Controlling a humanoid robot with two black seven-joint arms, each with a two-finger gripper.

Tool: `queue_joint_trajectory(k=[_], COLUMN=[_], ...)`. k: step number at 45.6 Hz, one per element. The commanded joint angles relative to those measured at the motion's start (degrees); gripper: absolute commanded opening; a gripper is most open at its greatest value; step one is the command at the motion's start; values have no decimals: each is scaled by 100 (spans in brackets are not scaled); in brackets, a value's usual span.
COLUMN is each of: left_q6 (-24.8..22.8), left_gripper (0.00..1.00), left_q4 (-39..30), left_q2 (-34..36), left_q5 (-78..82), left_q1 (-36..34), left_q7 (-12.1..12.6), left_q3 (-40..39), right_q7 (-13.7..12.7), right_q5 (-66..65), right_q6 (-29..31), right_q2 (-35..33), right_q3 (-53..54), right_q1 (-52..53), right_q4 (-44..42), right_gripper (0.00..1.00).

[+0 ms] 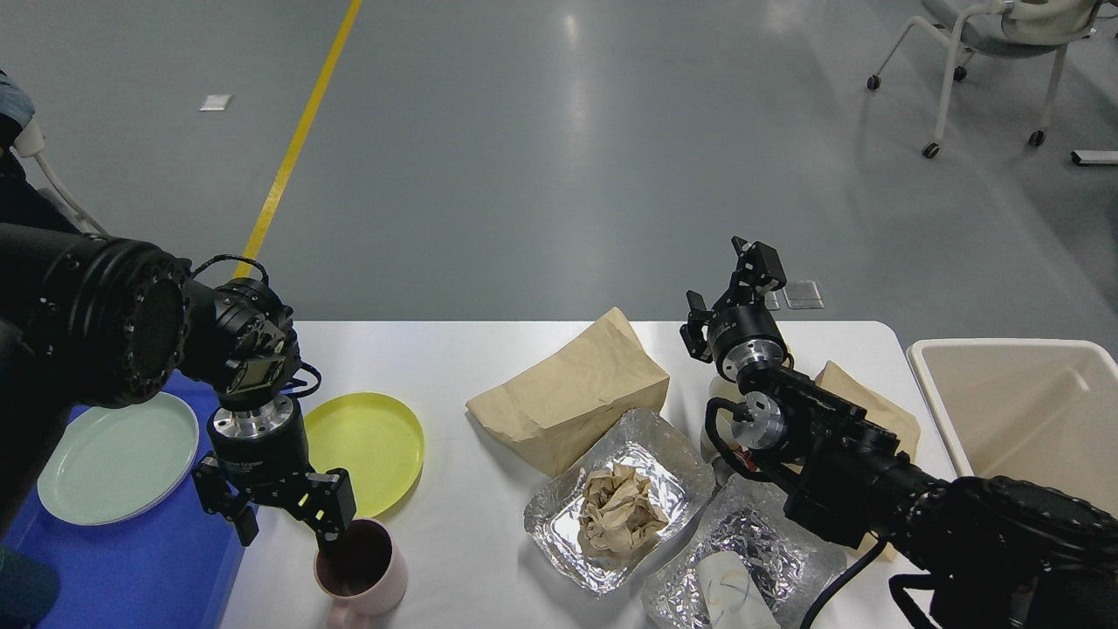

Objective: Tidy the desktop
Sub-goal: 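Reach the left gripper down and grasp the pink cup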

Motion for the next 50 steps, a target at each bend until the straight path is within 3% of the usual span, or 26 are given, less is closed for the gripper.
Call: queue_joint_trajectory(k=[1,20,28,36,50], left_q6=[7,68,33,33,-194], left_gripper=[89,83,64,55,24], left_q4=[203,546,546,555,546], left_q2=[-104,-113,-113,-104,-113], left_q5=[-2,-257,-257,-257,-257], left_q1=[193,518,571,588,606], left_q7=[7,25,25,25,16], left_q3=[-7,-86,-148,-157,-148], right_q7=[0,0,0,0,0], right_q5=[0,0,0,0,0], right_q6=[0,0,0,0,0], right_q2=[0,0,0,0,0], right_q3=[7,-2,-2,7,7], right_q1=[0,0,0,0,0], right_q4=[0,0,0,0,0], right_gripper=[100,100,100,100,100])
